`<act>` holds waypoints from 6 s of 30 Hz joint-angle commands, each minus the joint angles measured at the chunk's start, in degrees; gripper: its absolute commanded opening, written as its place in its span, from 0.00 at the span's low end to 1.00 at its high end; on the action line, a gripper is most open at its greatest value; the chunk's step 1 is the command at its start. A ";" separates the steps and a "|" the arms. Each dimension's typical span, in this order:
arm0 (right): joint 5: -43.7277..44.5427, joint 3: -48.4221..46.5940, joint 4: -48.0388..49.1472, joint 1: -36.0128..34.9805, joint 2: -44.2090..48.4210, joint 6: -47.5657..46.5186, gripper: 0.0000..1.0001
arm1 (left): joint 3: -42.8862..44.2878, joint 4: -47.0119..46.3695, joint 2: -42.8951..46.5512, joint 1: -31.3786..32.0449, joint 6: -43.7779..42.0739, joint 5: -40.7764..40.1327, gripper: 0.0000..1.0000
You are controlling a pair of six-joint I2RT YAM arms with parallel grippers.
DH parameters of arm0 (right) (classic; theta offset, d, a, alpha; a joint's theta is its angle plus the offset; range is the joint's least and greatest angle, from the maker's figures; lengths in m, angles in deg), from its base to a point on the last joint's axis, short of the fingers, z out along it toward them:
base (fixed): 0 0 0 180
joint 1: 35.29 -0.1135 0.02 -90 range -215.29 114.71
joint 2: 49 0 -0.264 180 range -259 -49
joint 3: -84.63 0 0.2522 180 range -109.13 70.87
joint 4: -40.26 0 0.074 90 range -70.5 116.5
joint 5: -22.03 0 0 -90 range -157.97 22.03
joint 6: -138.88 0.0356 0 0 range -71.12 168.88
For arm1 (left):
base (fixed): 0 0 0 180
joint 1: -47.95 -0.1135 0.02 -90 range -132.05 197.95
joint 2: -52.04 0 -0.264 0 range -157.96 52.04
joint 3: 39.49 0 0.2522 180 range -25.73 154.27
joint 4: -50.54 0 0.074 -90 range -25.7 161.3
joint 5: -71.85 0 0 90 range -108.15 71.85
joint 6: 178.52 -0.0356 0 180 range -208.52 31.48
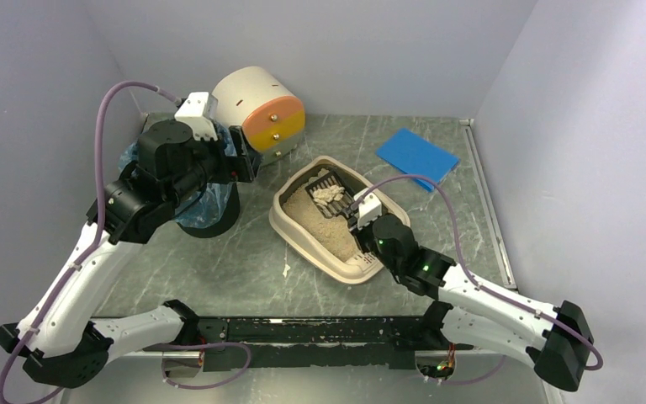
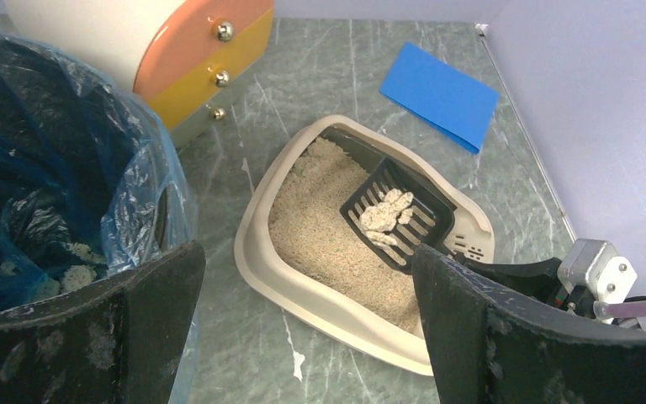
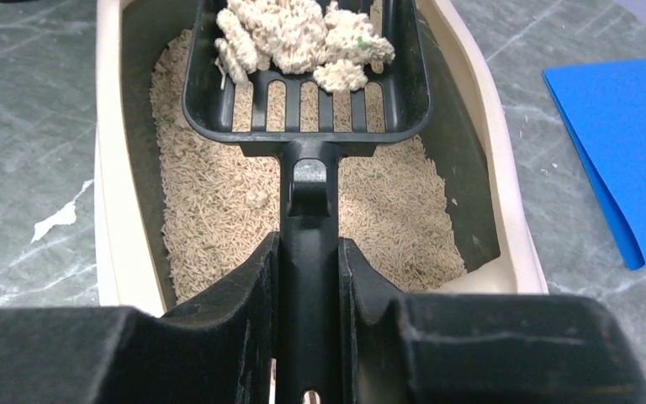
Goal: Clean the litter box
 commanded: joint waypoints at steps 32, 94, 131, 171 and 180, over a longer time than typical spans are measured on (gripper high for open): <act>-5.18 -9.16 -9.28 5.74 -3.47 3.30 0.00 | 2.95 2.87 5.55 -0.08 -2.83 -9.94 0.97; -14.83 -48.73 -22.85 2.81 -22.20 -0.17 0.00 | 3.76 4.03 15.67 -0.08 -1.87 -13.24 0.97; -4.80 -78.84 7.25 -11.81 -63.05 -54.26 0.00 | 13.70 8.47 22.49 -0.06 0.78 -18.09 0.97; -5.55 -57.65 45.54 -13.66 -65.54 -111.83 0.00 | 10.02 4.46 24.38 -0.08 0.78 -18.49 0.97; -8.82 -53.90 56.60 -14.10 -65.39 -123.91 0.00 | 11.09 5.57 24.73 -0.08 0.21 -18.99 0.97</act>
